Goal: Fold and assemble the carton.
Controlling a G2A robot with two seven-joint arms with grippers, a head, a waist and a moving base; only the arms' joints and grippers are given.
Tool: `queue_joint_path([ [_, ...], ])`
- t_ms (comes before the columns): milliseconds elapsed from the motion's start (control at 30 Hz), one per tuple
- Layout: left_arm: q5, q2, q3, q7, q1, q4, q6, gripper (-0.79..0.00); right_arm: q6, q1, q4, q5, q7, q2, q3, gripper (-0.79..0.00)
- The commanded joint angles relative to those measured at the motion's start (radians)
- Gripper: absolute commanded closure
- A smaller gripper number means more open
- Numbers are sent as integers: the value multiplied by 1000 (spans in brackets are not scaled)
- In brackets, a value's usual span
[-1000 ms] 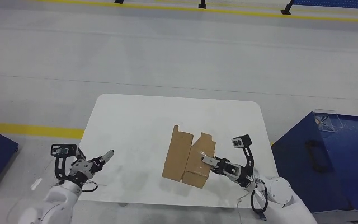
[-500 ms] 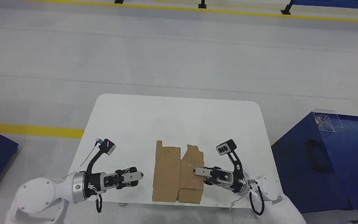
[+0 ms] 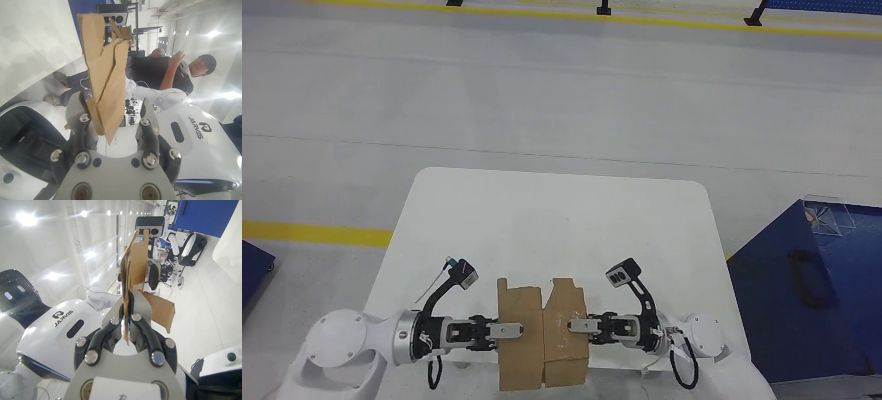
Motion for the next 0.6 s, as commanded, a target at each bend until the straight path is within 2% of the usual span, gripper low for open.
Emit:
queue_joint_path([
  [0,-27,2,4,-15,-4,12,9,0,0,0,0,-1,0,0,0,0],
  [33,-45,3,5,-27,-8,18,14,0,0,0,0,-1,0,0,0,0],
  [67,-63,5,3,-36,-10,25,17,0,0,0,0,-1,0,0,0,-252],
  [100,-63,5,3,-36,-10,25,17,0,0,0,0,-1,0,0,0,-785],
  [400,-63,5,3,-36,-10,25,17,0,0,0,0,-1,0,0,0,-785],
  [467,-2,5,-20,62,-7,20,-46,0,-163,-7,-28,-85,-121,2,68,-785],
  [500,26,3,-27,140,3,18,-94,0,-213,-24,-49,-108,-150,3,85,-785],
  [567,-21,-8,-11,301,29,19,-171,0,-332,-53,-70,-148,-238,6,152,-785],
])
